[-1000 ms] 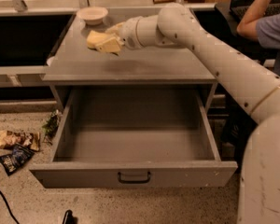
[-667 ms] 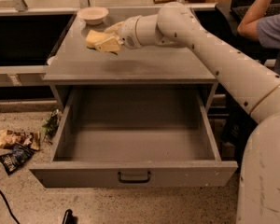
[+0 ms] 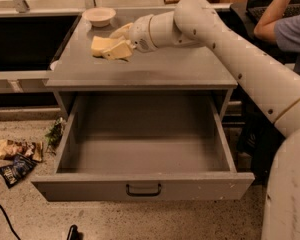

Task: Place sponge into top drawer

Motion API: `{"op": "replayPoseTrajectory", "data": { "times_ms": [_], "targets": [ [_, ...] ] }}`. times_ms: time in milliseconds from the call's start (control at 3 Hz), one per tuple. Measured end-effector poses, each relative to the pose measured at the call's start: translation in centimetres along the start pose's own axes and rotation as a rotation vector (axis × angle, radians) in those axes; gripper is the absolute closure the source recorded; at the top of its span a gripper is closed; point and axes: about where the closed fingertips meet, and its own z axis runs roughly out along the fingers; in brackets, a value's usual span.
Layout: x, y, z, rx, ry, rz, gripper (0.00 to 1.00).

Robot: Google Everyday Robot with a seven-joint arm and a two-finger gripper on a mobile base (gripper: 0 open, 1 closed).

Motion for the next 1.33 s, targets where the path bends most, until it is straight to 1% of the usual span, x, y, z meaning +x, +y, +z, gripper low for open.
{"op": "replayPoseTrajectory", "data": {
  "times_ms": [333,667,1000,1333],
  "targets": [
    [-1.6,3.4,-3.2,-0.018,0.042,-0.064,1.0],
    [-0.9,8.0,-5.2,-0.033,0.122,-0.087,1.0],
    [1.6,11.2,-5.7,-0.056,0.155,-0.047,1.0],
    [2.3,11.8,-5.5,-0.066,0.165,-0.043,1.0]
  ]
}}
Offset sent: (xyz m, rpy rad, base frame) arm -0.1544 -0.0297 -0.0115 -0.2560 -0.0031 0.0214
